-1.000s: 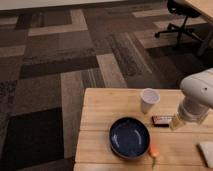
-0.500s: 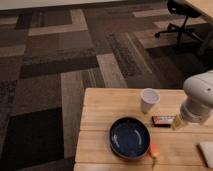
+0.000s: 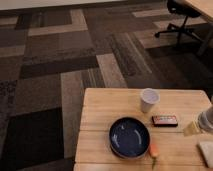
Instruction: Place the white sponge in the ceramic bowl
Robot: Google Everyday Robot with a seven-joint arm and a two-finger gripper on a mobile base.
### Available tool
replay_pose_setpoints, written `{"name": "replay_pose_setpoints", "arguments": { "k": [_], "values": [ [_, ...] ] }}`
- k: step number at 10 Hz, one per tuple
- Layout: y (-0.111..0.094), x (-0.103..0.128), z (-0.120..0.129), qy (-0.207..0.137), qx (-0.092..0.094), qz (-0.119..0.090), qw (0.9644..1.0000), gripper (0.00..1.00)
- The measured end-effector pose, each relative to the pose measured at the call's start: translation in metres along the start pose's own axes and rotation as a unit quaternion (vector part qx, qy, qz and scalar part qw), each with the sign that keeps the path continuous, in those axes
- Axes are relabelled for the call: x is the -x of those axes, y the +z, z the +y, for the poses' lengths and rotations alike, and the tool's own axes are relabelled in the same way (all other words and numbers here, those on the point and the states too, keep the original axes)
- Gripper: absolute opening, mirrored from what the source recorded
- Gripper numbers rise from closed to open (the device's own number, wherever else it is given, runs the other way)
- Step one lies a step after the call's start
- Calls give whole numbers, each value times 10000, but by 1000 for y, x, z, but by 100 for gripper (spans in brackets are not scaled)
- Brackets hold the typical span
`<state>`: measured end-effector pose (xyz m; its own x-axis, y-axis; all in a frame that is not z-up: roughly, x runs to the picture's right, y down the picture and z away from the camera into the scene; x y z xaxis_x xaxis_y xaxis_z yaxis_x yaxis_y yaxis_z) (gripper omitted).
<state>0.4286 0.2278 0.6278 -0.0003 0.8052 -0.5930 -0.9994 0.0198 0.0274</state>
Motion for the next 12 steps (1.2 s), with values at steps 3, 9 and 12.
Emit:
{"name": "replay_pose_setpoints", "arguments": {
  "k": [3, 9, 12],
  "values": [
    [27, -21, -34, 13, 178, 9, 9998, 65],
    [74, -43, -84, -568, -39, 392, 9976, 65],
    [90, -42, -90, -607, -247, 498, 9966, 63]
  ]
}}
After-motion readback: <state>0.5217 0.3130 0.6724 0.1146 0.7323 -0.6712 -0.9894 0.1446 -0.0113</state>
